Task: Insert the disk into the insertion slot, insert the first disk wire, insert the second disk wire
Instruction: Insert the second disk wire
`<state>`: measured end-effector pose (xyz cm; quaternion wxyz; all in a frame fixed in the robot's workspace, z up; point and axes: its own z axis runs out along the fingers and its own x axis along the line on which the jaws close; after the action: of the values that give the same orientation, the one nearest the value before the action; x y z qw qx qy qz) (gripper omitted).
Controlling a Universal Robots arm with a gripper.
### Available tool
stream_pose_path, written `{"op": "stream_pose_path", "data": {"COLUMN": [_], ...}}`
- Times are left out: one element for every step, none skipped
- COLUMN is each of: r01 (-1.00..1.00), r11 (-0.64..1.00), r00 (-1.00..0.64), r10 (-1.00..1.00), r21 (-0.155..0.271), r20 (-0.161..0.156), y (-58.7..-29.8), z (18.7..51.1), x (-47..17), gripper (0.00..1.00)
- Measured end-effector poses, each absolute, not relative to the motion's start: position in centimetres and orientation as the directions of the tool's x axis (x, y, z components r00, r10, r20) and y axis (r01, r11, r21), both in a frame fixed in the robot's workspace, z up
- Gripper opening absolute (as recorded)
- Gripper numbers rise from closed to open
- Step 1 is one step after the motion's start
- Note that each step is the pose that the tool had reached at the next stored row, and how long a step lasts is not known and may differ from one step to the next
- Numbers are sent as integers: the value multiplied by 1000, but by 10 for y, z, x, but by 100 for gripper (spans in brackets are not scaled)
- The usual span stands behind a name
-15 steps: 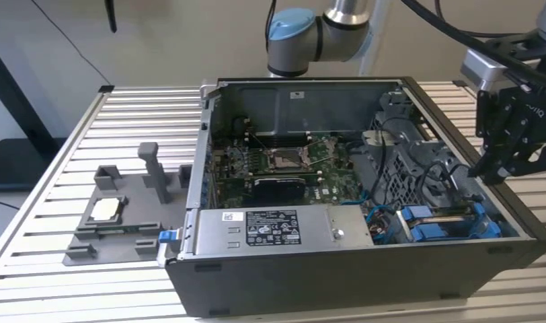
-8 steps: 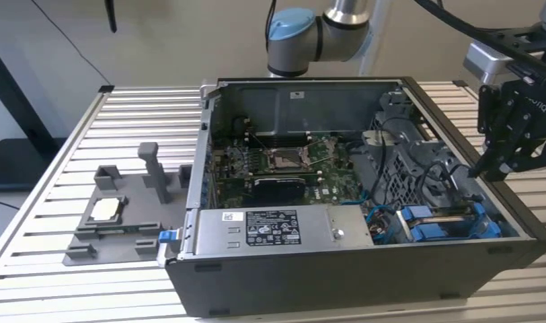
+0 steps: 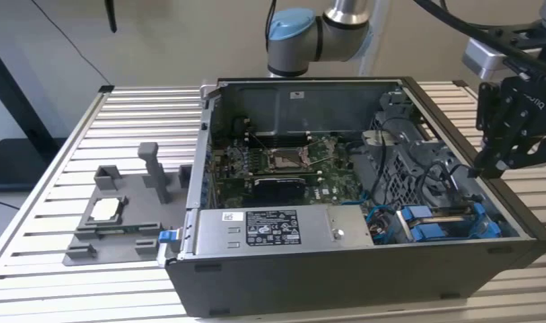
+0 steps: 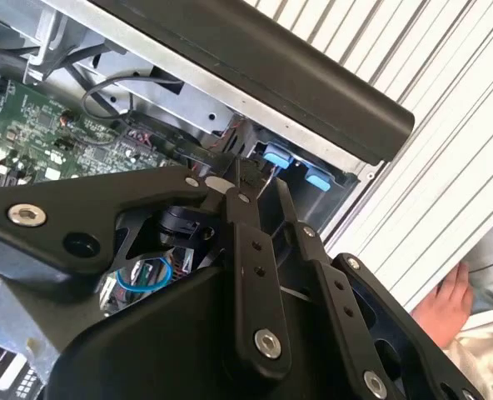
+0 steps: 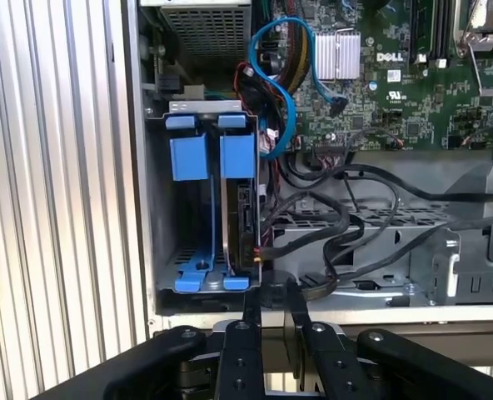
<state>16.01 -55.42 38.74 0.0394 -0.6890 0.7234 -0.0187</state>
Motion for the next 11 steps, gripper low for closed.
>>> {"op": "stream_pose_path", "data": {"r01": [-995,-995,-996,-996,-996,-996,-996,-997,-997,-997,-997], "r11": [52,54,56,58,59,59,60,60,60,60,60], "r00": [-49,-50,-52,-54,-56,-56,-57,-57,-57,-57,-57], "r10": [-998,-998,-998,-997,-997,-997,-997,-997,-997,-997,-997], "r21": [-80,-79,-76,-73,-69,-65,-61,-58,-57,-55,-53], "r20": [-38,-44,-47,-47,-47,-47,-48,-49,-51,-54,-58], "y": [-554,-554,-554,-554,-554,-554,-554,-554,-554,-553,-553], "z": [387,387,387,386,386,385,385,384,383,383,383], "x": [160,160,160,160,161,161,163,164,165,166,168], "gripper": [26,26,26,26,26,26,26,26,26,26,26]}}
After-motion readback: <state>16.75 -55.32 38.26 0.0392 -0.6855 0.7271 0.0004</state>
